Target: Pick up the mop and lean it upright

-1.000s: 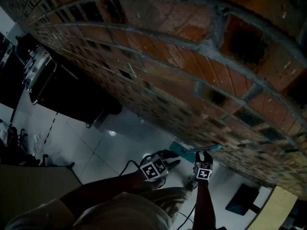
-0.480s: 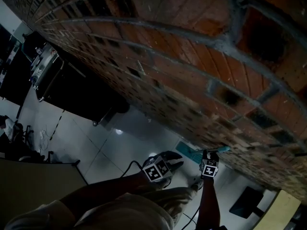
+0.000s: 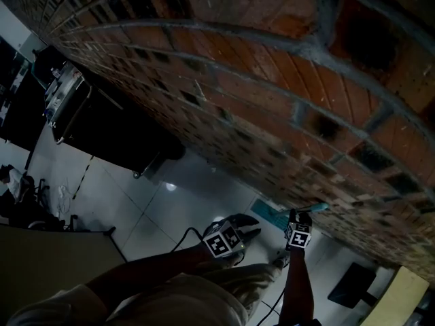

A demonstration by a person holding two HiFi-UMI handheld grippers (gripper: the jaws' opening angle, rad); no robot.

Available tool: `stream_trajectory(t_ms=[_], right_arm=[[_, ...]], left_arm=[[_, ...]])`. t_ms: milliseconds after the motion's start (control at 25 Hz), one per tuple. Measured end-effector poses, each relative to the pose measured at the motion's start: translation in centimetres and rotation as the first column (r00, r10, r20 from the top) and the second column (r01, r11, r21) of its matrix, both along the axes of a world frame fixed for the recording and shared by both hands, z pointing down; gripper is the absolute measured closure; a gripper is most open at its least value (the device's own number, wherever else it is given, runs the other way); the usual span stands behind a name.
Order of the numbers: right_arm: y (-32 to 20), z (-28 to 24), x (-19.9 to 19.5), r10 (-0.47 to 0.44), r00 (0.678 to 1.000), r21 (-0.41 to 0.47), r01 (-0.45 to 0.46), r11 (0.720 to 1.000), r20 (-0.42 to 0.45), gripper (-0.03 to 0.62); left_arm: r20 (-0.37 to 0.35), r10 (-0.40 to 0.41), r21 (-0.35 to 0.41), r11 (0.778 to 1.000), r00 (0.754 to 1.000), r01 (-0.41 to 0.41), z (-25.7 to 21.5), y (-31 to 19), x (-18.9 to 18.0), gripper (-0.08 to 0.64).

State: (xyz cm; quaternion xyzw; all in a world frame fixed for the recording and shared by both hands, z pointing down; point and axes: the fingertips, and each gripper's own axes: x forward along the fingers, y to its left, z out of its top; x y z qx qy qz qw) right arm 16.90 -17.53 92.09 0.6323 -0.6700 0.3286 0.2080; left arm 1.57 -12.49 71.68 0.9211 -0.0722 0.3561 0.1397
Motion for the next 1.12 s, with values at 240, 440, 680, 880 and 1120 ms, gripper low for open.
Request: stream_trajectory(t_ms=[240,440,680,880,1120], right_arm=[[0.3,-0.2,-0.1,-0.009,1.0,0.001,0.009,1.0,0.009,0.477],[2.0,-0.3,-0.8,-0.018,1.0,-0.041,0.018,0.999,0.001,0.479],[4.1,-1.3,-1.7,-0.021,1.0,-0.035,0.021,0.999,-0.002,0.479],[5.2,-2.9,-1.8,-0.009,1.0,-0.014,0.009,1.0,-0.007,0.479],[6.1,-6.1,-1.5,0.021,1.0,0.012,-0.021,1.0,0.003,0.479]], left_arm=[[0.032,0.006,-0.006,1.0,0.999,-0.006,0.6,0.6,-0.4,0.456],[0.024,0.007,0.002,1.0,1.0,-0.007,0.4,0.4,-0.2,0.453],[0.035,0.027,0.002,1.0,0.999,-0.027,0.8,0.8,0.0,0.447],[0.015,0.044,0.023,0.999,0.999,-0.044,0.6,0.8,0.5,0.443],[0.009,0.064,0.016,0.998,0.998,-0.065,0.2,1.2,0.6,0.443]])
